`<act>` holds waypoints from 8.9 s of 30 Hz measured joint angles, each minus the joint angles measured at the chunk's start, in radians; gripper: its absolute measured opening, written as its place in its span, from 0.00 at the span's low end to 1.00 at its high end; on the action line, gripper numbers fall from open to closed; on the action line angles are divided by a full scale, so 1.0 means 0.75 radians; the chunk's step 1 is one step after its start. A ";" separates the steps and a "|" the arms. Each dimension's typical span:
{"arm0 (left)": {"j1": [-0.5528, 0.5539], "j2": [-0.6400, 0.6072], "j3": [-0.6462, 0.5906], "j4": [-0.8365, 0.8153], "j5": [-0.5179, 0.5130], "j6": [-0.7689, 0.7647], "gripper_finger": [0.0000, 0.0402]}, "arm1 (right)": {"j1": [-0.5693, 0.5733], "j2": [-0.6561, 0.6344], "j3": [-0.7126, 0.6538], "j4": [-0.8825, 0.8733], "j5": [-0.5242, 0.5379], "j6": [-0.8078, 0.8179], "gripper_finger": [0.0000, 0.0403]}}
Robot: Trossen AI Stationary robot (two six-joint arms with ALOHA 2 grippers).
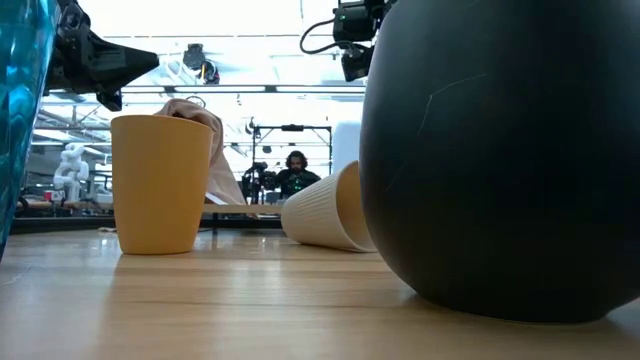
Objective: Stack small to large cups/mugs on shelf
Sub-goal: Put the transparent mug on the shelf, then put the white mug on the shelf
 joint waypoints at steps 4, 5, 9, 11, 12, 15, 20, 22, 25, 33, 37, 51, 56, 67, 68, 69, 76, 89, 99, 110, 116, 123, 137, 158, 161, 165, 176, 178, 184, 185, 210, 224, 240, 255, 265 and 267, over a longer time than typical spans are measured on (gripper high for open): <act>0.000 0.000 0.000 -0.001 0.000 0.004 0.08 | -0.010 0.000 0.000 0.007 0.002 -0.044 0.00; 0.000 0.000 0.000 -0.001 0.000 0.006 0.08 | -0.012 0.000 -0.001 0.008 0.002 -0.057 0.00; 0.000 0.000 0.000 -0.001 0.000 0.006 0.08 | -0.017 0.000 -0.001 0.008 0.003 -0.105 0.00; 0.000 0.000 0.000 -0.001 0.000 0.006 0.08 | -0.017 0.000 -0.001 0.009 0.006 -0.121 0.00; 0.000 0.000 0.000 -0.001 -0.001 0.006 0.08 | -0.017 0.000 -0.001 0.009 0.006 -0.131 0.00; 0.000 0.000 0.000 -0.001 -0.001 0.006 0.08 | -0.016 0.000 -0.001 0.031 0.005 -0.135 0.00; 0.000 0.000 0.000 -0.001 -0.001 0.006 0.08 | -0.013 0.000 -0.001 0.095 0.004 -0.108 0.00; 0.000 0.000 0.000 -0.001 -0.001 0.006 0.08 | -0.012 0.000 -0.010 0.109 0.002 -0.099 0.00; 0.000 0.000 0.000 -0.001 -0.001 0.006 0.08 | -0.009 0.000 -0.055 0.129 -0.005 -0.092 0.00; 0.000 0.000 0.000 -0.001 -0.001 0.004 0.08 | -0.007 0.000 -0.173 0.159 -0.007 -0.089 0.00; 0.000 0.000 0.000 -0.001 -0.001 0.003 0.08 | -0.007 0.000 -0.206 0.185 -0.007 -0.103 0.00; 0.000 0.000 0.000 -0.001 0.000 0.004 0.08 | -0.008 0.000 -0.251 0.191 0.006 -0.120 0.00; 0.000 0.000 0.000 -0.001 0.000 0.004 0.08 | -0.010 0.000 -0.251 0.201 0.066 -0.135 0.00; 0.000 0.000 0.000 -0.041 0.000 -0.004 0.08 | -0.010 0.000 -0.251 0.217 0.067 -0.136 0.00; 0.000 0.000 0.000 -0.043 0.000 -0.004 0.08 | -0.010 0.000 -0.251 0.223 0.069 -0.136 0.00; 0.000 0.000 0.000 -0.043 0.000 -0.004 0.08 | -0.010 0.000 -0.251 0.230 0.078 -0.135 0.01; 0.000 0.000 0.000 -0.042 0.001 -0.005 0.08 | -0.019 0.000 -0.251 0.234 0.132 -0.134 0.02; 0.000 0.000 0.000 -0.041 0.001 -0.006 0.08 | -0.027 0.000 -0.251 0.229 0.131 -0.145 0.02; 0.000 0.000 0.000 -0.040 0.002 -0.006 0.08 | -0.027 0.000 -0.251 0.223 0.131 -0.158 0.02; 0.000 0.000 0.000 -0.041 0.002 -0.005 0.08 | -0.029 0.000 -0.251 0.219 0.131 -0.149 0.08; 0.000 0.000 0.000 -0.041 0.002 -0.006 0.08 | -0.044 0.000 -0.251 0.224 0.131 -0.122 0.21; 0.000 0.000 0.000 -0.043 0.002 -0.005 0.08 | -0.053 -0.005 -0.251 0.230 0.136 -0.126 0.26; 0.000 0.000 0.000 -0.042 0.002 -0.002 0.08 | -0.045 -0.174 -0.247 0.261 0.172 -0.107 0.26; 0.000 -0.001 0.001 -0.030 0.002 -0.016 0.08 | 0.498 -0.885 -0.349 0.410 0.025 0.282 0.26; 0.000 -0.001 0.000 -0.030 0.002 -0.017 0.08 | 0.567 -0.995 -0.512 0.523 0.026 0.336 0.26; 0.000 0.000 0.001 -0.028 0.003 -0.024 0.08 | 0.633 -1.144 -0.802 0.794 0.026 0.374 0.26; 0.000 0.000 0.001 0.051 0.007 -0.113 0.08 | 0.713 -1.337 -1.516 1.674 0.026 0.288 0.26; 0.000 -0.001 0.001 0.050 0.007 -0.113 0.08 | 0.717 -1.341 -1.598 1.808 0.026 0.282 0.26; 0.000 -0.001 0.001 0.052 0.024 -0.114 0.08 | 0.718 -1.341 -1.797 2.155 0.027 0.217 0.26; 0.000 -0.001 0.001 0.052 0.034 -0.115 0.08 | 0.718 -1.347 -1.827 2.205 0.027 0.205 0.26; -0.023 0.017 0.321 -0.520 0.368 -0.203 0.08 | 0.718 -1.944 -2.250 2.325 0.026 0.346 0.26; -0.224 0.595 0.892 -1.427 0.560 -0.806 0.08 | 0.718 -1.939 -2.257 2.333 0.026 0.358 0.26; -0.785 1.224 1.336 -1.898 0.357 -1.220 0.08 | 0.717 -1.939 -2.257 2.324 0.032 0.358 0.26; -1.029 1.411 1.337 -1.940 0.455 -1.704 0.08 | 0.717 -1.940 -2.257 2.325 0.033 0.344 0.26; -1.009 1.433 1.335 -1.912 0.395 -1.750 0.13 | 0.717 -1.939 -2.257 2.322 0.033 0.283 0.26; -1.009 1.444 1.333 -1.913 0.395 -1.763 0.20 | 0.717 -1.939 -2.257 2.322 0.033 0.279 0.26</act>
